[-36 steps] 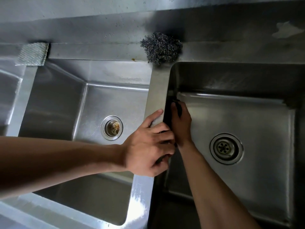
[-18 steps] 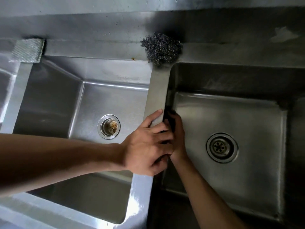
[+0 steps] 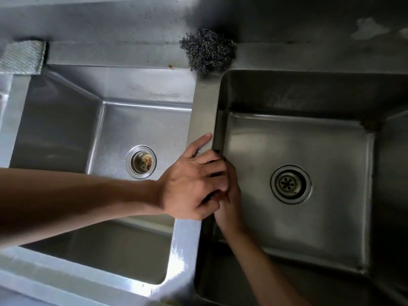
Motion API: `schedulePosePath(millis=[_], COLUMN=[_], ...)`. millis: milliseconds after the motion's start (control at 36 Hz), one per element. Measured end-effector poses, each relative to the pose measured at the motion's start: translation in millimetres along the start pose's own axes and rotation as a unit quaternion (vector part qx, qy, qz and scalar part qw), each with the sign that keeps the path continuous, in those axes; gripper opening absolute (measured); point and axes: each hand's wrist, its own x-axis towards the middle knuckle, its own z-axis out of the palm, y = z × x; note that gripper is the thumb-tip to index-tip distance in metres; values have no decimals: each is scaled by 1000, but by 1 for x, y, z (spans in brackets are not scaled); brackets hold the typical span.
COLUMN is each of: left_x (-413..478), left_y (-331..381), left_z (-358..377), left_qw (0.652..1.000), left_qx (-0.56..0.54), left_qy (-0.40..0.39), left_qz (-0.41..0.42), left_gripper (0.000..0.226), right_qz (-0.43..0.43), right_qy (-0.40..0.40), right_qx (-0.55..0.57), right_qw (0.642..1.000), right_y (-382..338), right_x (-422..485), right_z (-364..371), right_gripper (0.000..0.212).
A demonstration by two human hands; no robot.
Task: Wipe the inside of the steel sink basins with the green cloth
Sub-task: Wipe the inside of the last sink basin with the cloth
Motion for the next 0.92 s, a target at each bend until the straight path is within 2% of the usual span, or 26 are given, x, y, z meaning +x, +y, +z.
schedulePosePath(millis=[56, 139, 167, 222, 333, 389, 528, 583, 722, 917], left_x=[0, 0, 1, 1, 1, 1, 0, 1, 0, 0], left_y=[0, 1, 1, 1, 1, 1, 0, 1, 0, 1], left_z=[1, -1, -2, -2, -3, -4, -7, -8, -7, -7], left_qw=[1000, 1000, 1000, 1000, 1000, 1000, 1000, 1000, 1000, 1000], left_qx=[3, 9, 10, 8, 1, 1, 6, 9, 10, 18], left_qy=[1, -9, -10, -9, 5, 6, -3, -8, -21, -23], left_qz=[-1, -7, -8, -7, -5, 3, 9, 9, 8, 9], left_gripper=[10, 15, 16, 18, 22, 22, 22, 22, 21, 20], right_qz=[9, 97, 107, 98, 15, 12, 91, 93, 87, 176], right_qy=[-7, -18, -18, -17, -41, -56, -86, -105, -132, -186], right_qx=[4, -21, -31, -51, -16, -19, -100, -106, -69, -160], right_qw=[1000, 995, 994, 994, 999, 998, 987, 984, 985, 953], right_y=[4, 12, 13, 10, -6, -14, -8, -13, -32, -11], right_x=[1, 8, 8, 1, -25, -36, -38, -40, -58, -57], right_z=[-4, -8, -9, -8, -7, -10, -16, -16, -23, -28], right_gripper=[34, 24, 26, 29, 32, 32, 36, 39, 31, 21])
